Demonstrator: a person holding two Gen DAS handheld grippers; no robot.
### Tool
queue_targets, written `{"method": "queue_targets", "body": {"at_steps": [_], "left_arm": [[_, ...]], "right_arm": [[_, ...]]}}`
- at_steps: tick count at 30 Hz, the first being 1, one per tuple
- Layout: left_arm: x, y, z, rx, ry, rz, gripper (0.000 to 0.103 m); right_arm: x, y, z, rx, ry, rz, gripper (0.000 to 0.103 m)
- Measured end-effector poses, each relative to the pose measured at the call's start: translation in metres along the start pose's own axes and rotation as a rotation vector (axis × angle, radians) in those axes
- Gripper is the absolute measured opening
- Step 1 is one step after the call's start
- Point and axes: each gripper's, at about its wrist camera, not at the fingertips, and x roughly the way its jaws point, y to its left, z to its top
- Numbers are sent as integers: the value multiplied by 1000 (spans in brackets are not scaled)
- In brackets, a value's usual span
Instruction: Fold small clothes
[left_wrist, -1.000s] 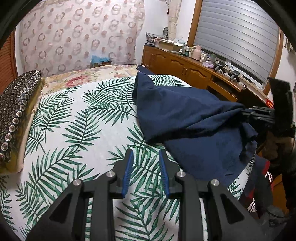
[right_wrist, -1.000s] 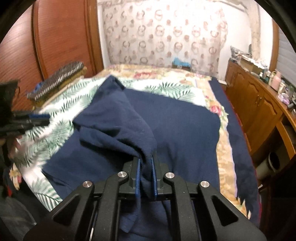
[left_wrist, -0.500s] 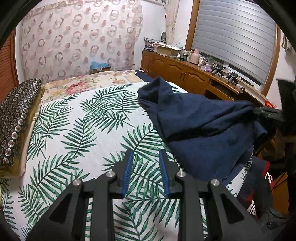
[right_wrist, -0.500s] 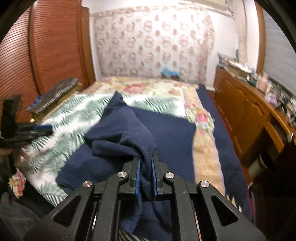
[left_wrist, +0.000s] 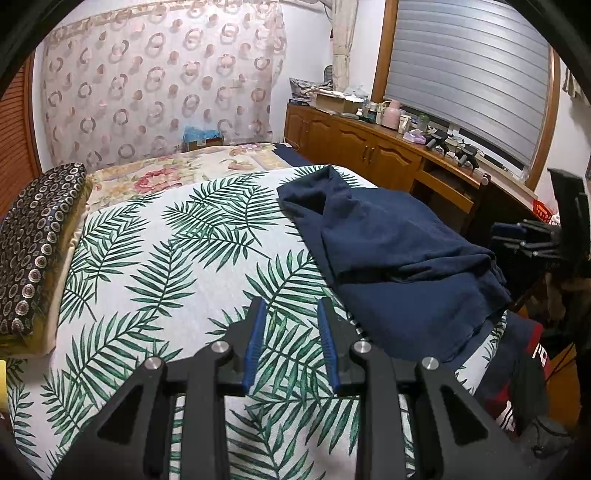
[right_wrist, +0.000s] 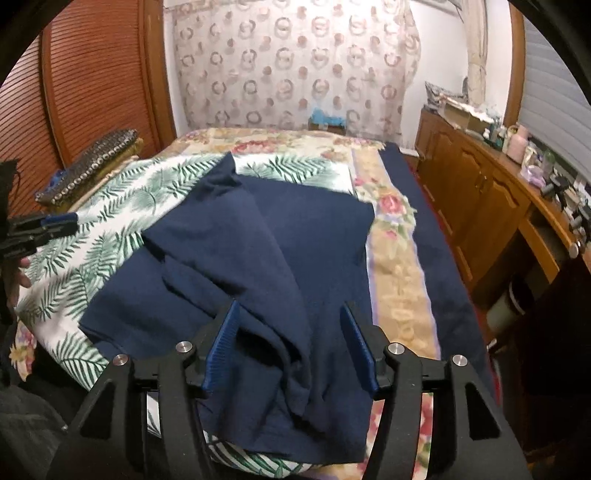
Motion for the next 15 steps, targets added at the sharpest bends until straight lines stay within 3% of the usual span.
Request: {"method": "queue_targets", "body": {"at_steps": [8,15], "left_arm": [[-2,0,-2,-2,-9,7,26],[-1,1,-4,-3,-7,10,27]], "right_arm": [[28,33,25,-73,-3,82,58],[71,64,43,-133,48,182,58]]}}
